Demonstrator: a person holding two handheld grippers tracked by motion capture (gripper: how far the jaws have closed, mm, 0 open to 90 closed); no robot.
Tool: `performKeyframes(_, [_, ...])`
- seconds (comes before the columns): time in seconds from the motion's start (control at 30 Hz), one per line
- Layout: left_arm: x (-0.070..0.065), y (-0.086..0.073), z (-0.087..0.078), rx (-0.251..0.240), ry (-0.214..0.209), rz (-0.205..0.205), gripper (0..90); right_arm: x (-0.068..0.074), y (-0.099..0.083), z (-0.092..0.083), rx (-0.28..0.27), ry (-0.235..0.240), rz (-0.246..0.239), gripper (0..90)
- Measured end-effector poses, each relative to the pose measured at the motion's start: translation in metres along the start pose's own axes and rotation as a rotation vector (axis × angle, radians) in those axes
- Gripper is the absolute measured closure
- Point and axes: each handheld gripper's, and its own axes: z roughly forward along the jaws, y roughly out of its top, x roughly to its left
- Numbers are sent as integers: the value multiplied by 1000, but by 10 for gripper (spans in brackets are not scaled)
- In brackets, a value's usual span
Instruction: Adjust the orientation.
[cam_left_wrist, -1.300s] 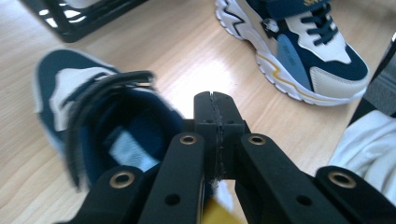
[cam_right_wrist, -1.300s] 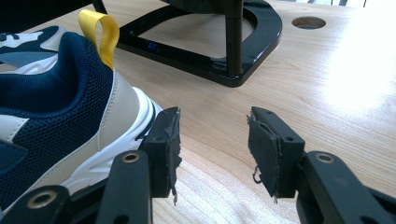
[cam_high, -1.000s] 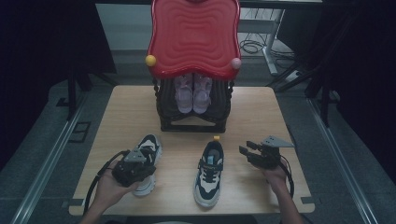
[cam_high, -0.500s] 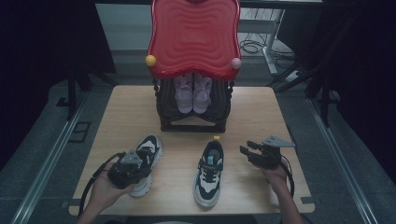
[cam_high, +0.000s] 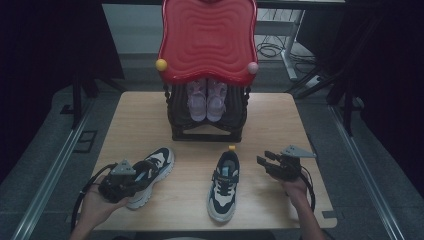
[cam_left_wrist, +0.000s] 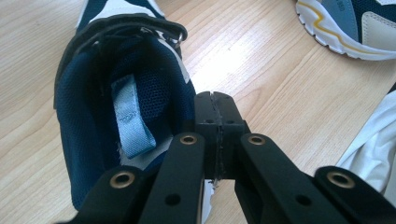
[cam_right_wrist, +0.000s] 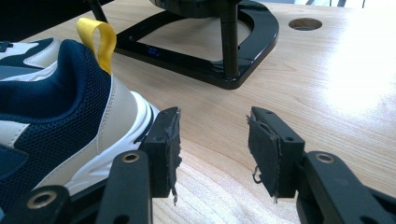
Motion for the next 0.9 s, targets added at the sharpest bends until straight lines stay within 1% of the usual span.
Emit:
performKeyframes(0.1, [-1, 1, 1, -4, 1, 3, 895, 0, 0, 0, -1, 0, -1, 541])
performKeyframes(0.2, [-5, 4, 1, -22, -25, 7, 895, 0, 0, 0, -1, 0, -2, 541])
performKeyframes(0.4, [-13, 19, 5, -103, -72, 14, 891, 1, 1, -1, -3, 2, 0, 541])
performKeyframes(0.43, [-13, 19, 5, -103, -72, 14, 887, 1, 1, -1, -3, 2, 0, 541])
performKeyframes(0.47, [-15, 25, 9, -127, -89, 11, 886, 1, 1, -2, -6, 3, -2, 541])
performKeyframes(0.57, [-16, 34, 15, -157, -104, 5, 871, 0, 1, -3, -6, 1, -1, 541])
performKeyframes(0.63, [-16, 39, 18, -178, -103, -6, 832, 0, 2, -4, -9, 3, -4, 541])
performKeyframes(0.73, [-16, 43, 21, -208, -88, -22, 724, 1, 2, -5, -8, 7, -2, 541])
performKeyframes(0.8, [-17, 45, 21, -217, -77, -23, 666, 1, 2, -6, -8, 10, -3, 541])
performKeyframes(0.9, [-18, 44, 20, -230, -73, -27, 580, 2, 2, -7, -8, 11, -7, 541])
